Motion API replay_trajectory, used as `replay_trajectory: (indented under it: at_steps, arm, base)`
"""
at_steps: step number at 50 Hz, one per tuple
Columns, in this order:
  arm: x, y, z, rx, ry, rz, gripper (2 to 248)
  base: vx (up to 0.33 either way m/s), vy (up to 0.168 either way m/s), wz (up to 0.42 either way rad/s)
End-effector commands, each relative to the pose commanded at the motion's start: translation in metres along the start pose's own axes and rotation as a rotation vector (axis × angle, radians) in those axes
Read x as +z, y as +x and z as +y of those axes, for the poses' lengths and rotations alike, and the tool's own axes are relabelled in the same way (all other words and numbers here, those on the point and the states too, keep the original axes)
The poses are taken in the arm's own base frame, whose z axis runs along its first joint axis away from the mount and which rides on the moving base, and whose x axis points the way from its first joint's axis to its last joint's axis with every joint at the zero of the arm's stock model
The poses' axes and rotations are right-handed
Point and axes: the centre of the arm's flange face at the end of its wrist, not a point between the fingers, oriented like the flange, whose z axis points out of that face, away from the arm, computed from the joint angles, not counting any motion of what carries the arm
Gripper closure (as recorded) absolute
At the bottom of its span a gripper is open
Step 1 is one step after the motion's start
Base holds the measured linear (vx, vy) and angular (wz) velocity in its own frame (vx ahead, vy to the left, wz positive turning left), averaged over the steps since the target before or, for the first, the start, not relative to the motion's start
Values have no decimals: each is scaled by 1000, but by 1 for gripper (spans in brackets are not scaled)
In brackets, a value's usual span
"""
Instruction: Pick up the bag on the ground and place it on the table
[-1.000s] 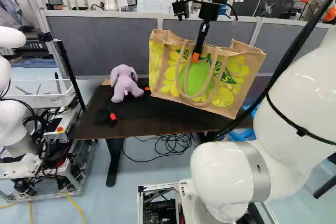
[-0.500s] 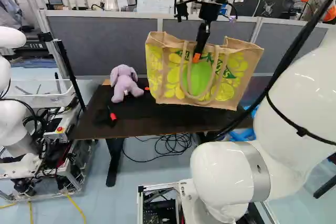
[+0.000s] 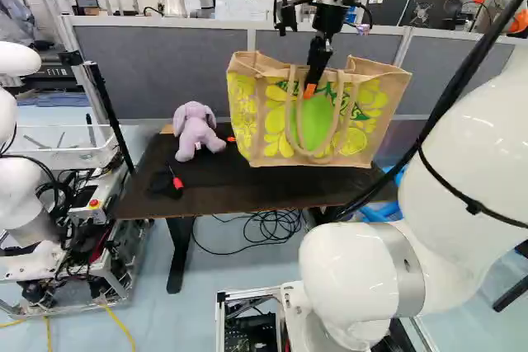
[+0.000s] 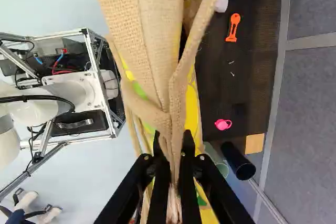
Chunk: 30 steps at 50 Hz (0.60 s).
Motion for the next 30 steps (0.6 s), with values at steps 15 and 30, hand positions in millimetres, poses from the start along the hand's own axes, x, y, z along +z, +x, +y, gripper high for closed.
replay_trajectory:
  at_steps: [15,30]
  arm:
    - [0,0,0,0,0,0,228]
    - [0,0,0,0,0,0,228]
  base:
    - [0,0,0]
    - [0,0,0]
